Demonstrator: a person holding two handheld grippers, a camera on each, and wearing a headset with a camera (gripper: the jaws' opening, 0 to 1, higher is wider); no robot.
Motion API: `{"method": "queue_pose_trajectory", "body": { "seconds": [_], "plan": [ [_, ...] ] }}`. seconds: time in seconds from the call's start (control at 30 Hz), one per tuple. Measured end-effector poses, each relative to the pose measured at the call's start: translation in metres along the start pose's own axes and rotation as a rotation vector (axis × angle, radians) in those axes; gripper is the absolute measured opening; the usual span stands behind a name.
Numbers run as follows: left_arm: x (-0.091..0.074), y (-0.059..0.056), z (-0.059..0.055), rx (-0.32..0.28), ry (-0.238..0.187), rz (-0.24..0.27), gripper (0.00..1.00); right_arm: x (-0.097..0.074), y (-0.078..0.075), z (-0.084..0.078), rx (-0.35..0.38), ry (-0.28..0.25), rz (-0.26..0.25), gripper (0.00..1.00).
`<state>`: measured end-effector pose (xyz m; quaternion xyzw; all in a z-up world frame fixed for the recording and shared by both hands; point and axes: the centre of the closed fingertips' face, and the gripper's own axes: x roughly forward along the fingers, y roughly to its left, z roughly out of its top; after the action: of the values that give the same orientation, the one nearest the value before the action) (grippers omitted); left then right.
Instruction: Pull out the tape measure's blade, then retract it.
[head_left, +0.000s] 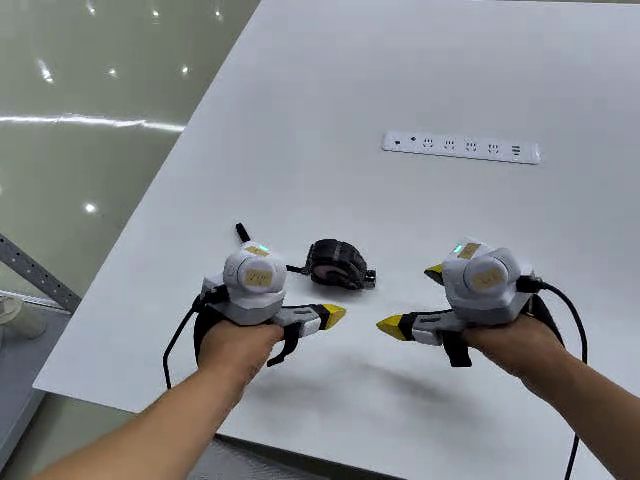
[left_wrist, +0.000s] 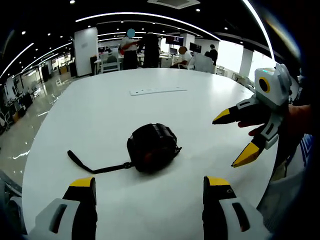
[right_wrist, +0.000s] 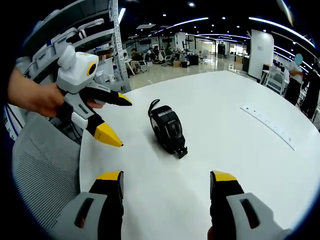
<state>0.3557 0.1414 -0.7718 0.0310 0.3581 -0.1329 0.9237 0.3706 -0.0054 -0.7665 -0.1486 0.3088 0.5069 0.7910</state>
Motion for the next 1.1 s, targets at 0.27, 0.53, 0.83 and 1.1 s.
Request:
{"method": "queue_pose_trajectory", "body": {
  "seconds": [0.27,0.53,0.83,1.1],
  "plan": [
    [-0.021,-0.006,-0.004,0.008,-0.008,-0.023,0.88,-0.030,0.013,-0.006,0.040,-0.024,-0.017,0.76],
    [-0.039,0.000,-0.006,-0.003,-0.029,-0.032,0.91,-0.059,0.022,-0.014,0.058,-0.037,-0.035,0.82],
    [-0.062,0.012,-0.016,-0.004,-0.033,-0.049,0.95,-0.088,0.031,-0.028,0.064,-0.026,-0.044,0.89],
    [-0.080,0.023,-0.030,0.019,-0.024,-0.068,0.96,-0.108,0.037,-0.042,0.063,-0.004,-0.034,0.95]
  ]
}}
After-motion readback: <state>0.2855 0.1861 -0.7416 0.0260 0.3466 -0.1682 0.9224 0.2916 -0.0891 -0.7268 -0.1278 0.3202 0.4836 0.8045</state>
